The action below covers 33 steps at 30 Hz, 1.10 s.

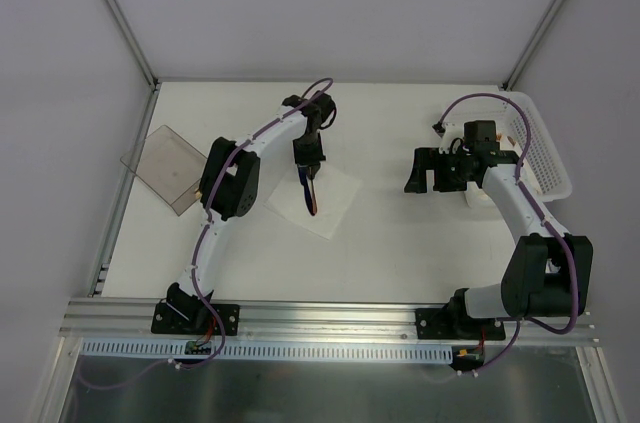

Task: Place the utensils on the paper napkin and roll it up

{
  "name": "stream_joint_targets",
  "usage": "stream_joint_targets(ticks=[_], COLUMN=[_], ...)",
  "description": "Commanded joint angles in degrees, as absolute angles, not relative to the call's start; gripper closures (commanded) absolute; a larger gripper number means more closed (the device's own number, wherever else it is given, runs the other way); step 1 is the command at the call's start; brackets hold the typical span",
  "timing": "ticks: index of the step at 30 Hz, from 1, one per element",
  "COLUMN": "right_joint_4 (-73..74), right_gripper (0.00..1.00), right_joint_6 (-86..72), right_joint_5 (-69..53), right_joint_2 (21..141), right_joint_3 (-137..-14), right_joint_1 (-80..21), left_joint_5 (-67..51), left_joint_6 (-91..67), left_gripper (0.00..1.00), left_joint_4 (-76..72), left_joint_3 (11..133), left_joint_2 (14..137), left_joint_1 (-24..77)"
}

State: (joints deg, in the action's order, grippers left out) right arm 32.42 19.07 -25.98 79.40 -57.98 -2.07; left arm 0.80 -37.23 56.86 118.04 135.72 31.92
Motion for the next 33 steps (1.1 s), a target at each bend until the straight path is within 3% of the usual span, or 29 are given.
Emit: stream_joint_targets(ticks=[1, 13, 24, 33], right_joint_4=[33.05, 33.13, 33.22, 33.13], right_gripper=[0.01, 0.01, 0.01, 0.01], right_joint_6=[18.90, 18.98, 18.90, 18.98], right_joint_5=[-26.98, -27.07, -27.25, -27.25], right_joint_2=[78.13, 78.22, 78.22, 78.40], right_joint_3=[-60.29, -60.47, -60.56, -60.56], right_joint_1=[-1.58, -1.50, -1.41, -1.41], left_joint_5=[2.02, 1.85, 1.14, 1.05], left_joint_6=[-39.55, -41.57, -41.31, -41.13], left_gripper=[0.96, 0.96, 0.83, 0.80], left_joint_4=[57.75, 57.74, 57.74, 57.74], left_joint_3=[117.95, 117.33, 117.25, 117.33], left_joint_2=[131.48, 132.28, 131.92, 129.64], left_joint_1=[32.34, 32.34, 32.34, 32.69])
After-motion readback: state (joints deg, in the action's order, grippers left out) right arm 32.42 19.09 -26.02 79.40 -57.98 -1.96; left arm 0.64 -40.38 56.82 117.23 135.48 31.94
